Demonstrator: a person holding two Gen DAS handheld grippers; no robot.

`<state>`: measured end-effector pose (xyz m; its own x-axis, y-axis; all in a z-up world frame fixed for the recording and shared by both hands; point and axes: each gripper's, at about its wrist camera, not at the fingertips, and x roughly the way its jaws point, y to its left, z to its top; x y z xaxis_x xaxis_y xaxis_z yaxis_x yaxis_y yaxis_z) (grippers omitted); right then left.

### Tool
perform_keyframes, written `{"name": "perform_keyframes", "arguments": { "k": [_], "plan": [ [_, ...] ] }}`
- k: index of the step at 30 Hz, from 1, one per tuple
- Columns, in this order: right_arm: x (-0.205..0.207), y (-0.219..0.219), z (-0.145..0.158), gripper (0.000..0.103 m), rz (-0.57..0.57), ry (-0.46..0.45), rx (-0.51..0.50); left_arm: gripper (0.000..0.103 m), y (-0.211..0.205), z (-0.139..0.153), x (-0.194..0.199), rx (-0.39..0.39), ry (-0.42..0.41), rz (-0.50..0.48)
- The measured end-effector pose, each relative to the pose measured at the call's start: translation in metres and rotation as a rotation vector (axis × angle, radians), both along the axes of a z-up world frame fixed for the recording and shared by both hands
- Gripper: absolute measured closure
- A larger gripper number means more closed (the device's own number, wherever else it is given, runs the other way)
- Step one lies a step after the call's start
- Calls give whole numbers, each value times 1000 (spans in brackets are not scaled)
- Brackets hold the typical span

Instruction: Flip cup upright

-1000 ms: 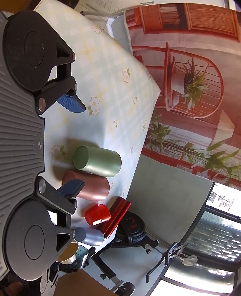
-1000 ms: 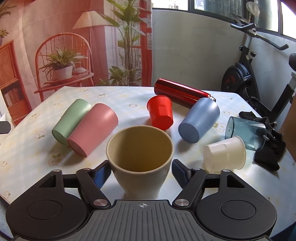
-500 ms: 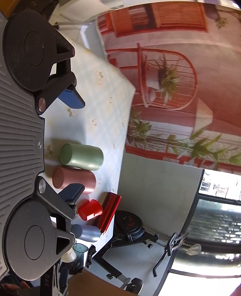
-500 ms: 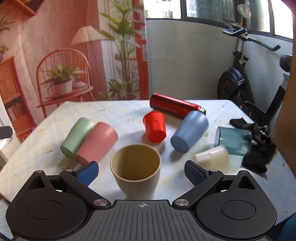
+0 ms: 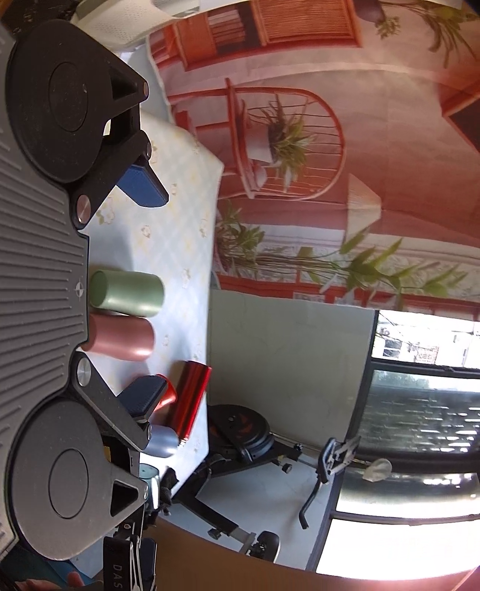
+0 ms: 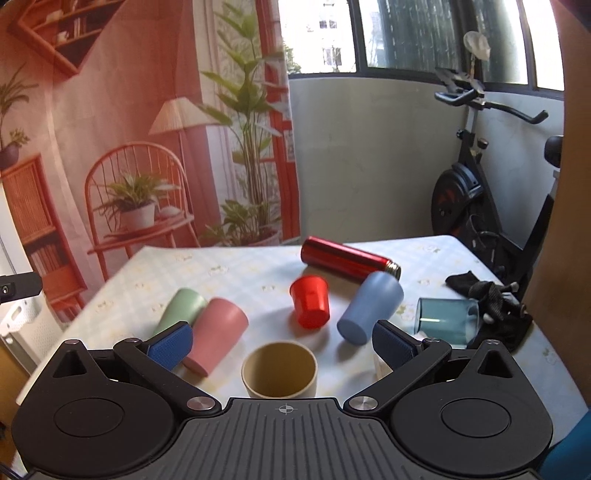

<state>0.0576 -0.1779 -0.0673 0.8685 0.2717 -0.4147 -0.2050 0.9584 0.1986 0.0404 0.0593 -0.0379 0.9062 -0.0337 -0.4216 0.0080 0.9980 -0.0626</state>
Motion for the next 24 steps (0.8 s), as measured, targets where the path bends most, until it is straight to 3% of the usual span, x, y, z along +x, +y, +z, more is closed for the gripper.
{"name": "perform_keyframes", "arguments": {
  "k": [11,24],
  "plan": [
    [-11,-8,32,0,-9,-14,14,4,-10,42,-13,31,-80,5],
    [-20,-8,44,0,-19,-52,-3,4,-18,44,-21,40,-91,-26]
  ]
}}
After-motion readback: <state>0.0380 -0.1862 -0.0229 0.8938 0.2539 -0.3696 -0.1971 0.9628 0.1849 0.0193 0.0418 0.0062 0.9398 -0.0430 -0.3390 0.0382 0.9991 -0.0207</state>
